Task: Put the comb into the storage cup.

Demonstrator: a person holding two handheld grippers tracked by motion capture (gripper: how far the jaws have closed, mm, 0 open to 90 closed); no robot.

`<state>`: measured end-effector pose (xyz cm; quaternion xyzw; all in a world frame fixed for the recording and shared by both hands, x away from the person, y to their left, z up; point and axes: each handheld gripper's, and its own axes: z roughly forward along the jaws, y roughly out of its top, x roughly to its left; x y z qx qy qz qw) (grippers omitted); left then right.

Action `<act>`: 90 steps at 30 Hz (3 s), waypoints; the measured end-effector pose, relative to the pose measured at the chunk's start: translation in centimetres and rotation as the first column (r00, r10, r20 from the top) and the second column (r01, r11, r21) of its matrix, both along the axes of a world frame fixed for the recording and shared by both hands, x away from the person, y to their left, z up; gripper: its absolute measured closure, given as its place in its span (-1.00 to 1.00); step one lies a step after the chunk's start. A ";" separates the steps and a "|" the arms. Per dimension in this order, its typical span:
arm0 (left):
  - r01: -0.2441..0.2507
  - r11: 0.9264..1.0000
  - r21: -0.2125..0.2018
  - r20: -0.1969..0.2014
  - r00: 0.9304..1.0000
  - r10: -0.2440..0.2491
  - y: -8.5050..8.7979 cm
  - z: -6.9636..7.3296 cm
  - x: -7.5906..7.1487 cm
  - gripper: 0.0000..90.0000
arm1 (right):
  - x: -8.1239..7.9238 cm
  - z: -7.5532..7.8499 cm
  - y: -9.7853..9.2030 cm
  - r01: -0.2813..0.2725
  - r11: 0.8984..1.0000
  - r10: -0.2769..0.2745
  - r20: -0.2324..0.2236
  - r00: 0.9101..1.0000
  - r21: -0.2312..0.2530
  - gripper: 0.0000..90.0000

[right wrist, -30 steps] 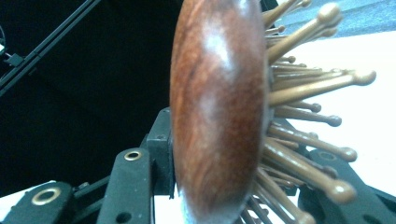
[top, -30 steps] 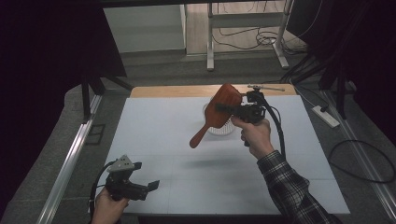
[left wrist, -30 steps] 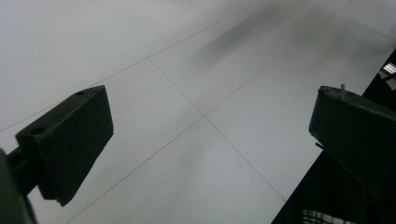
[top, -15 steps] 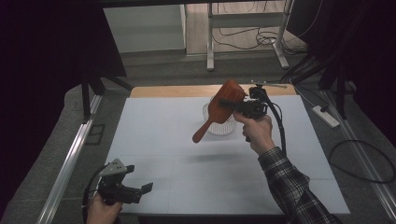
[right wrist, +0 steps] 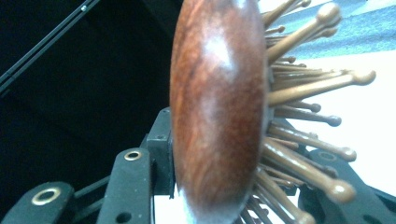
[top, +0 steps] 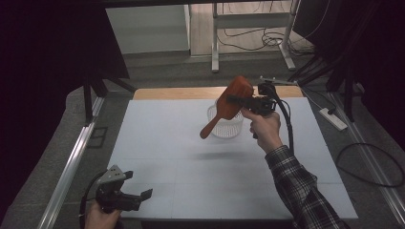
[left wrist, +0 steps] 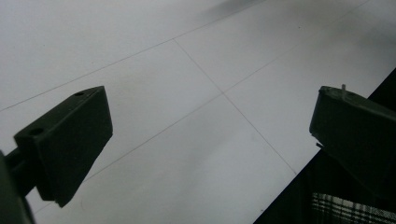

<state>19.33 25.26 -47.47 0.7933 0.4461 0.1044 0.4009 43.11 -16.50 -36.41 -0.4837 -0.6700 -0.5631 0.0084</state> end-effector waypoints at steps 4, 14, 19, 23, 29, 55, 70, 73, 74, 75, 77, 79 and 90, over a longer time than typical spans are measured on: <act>-0.005 1.000 0.000 0.006 1.000 0.005 0.1 0.0 0.0 -1.00 | 0.6 0.2 -0.2 0.021 1.000 -0.021 0.003 1.000 -0.005 0.20; -0.008 1.000 -0.005 -0.003 1.000 0.008 0.2 -0.1 0.1 -1.00 | 1.6 0.6 -0.7 0.058 0.998 -0.058 0.014 0.998 -0.007 0.20; -0.007 1.000 -0.003 -0.006 1.000 0.007 0.2 -0.1 0.1 -1.00 | 2.1 0.9 -1.0 0.079 0.997 -0.079 0.018 0.997 -0.007 0.20; -0.008 1.000 -0.002 -0.008 1.000 0.008 0.2 -0.1 0.1 -1.00 | 2.4 1.1 -1.3 0.094 0.996 -0.094 0.020 0.995 -0.007 0.20; -0.006 1.000 0.001 -0.010 1.000 0.006 0.2 -0.1 0.1 -0.99 | 2.8 1.4 -1.7 0.121 0.993 -0.120 0.025 0.992 -0.010 0.20; -0.003 1.000 0.018 -0.010 1.000 0.003 0.0 -0.1 0.1 -0.98 | 4.1 -0.1 -2.0 0.184 0.980 -0.181 0.049 0.982 -0.079 0.19; -0.007 1.000 0.022 -0.014 1.000 0.008 -0.1 -0.1 0.1 -0.98 | 4.0 -2.1 -1.4 0.193 0.975 -0.190 0.037 0.981 -0.108 0.19; -0.008 1.000 0.023 -0.014 1.000 0.008 -0.1 -0.1 0.2 -0.98 | 4.0 -2.5 -1.2 0.194 0.974 -0.191 0.038 0.981 -0.117 0.19; -0.008 1.000 0.022 -0.014 1.000 0.008 -0.1 -0.1 0.2 -0.98 | 4.0 -2.6 -1.2 0.195 0.974 -0.192 0.037 0.981 -0.119 0.19; -0.008 1.000 0.023 -0.014 1.000 0.008 -0.1 -0.1 0.1 -0.98 | 4.0 -2.7 -1.1 0.193 0.974 -0.191 0.034 0.981 -0.120 0.19; -0.009 1.000 0.022 -0.015 1.000 0.009 -0.1 -0.1 0.2 -0.98 | 3.9 -3.0 -1.0 0.193 0.973 -0.190 0.034 0.981 -0.123 0.19; -0.010 1.000 0.022 -0.015 1.000 0.010 0.0 -0.1 0.2 -0.98 | 3.9 -3.2 -0.9 0.195 0.972 -0.192 0.036 0.981 -0.131 0.19; -0.009 0.999 0.035 -0.021 1.000 0.010 -0.2 -0.2 0.2 -0.97 | 3.7 -4.3 -0.8 0.205 0.967 -0.202 0.033 0.979 -0.149 0.18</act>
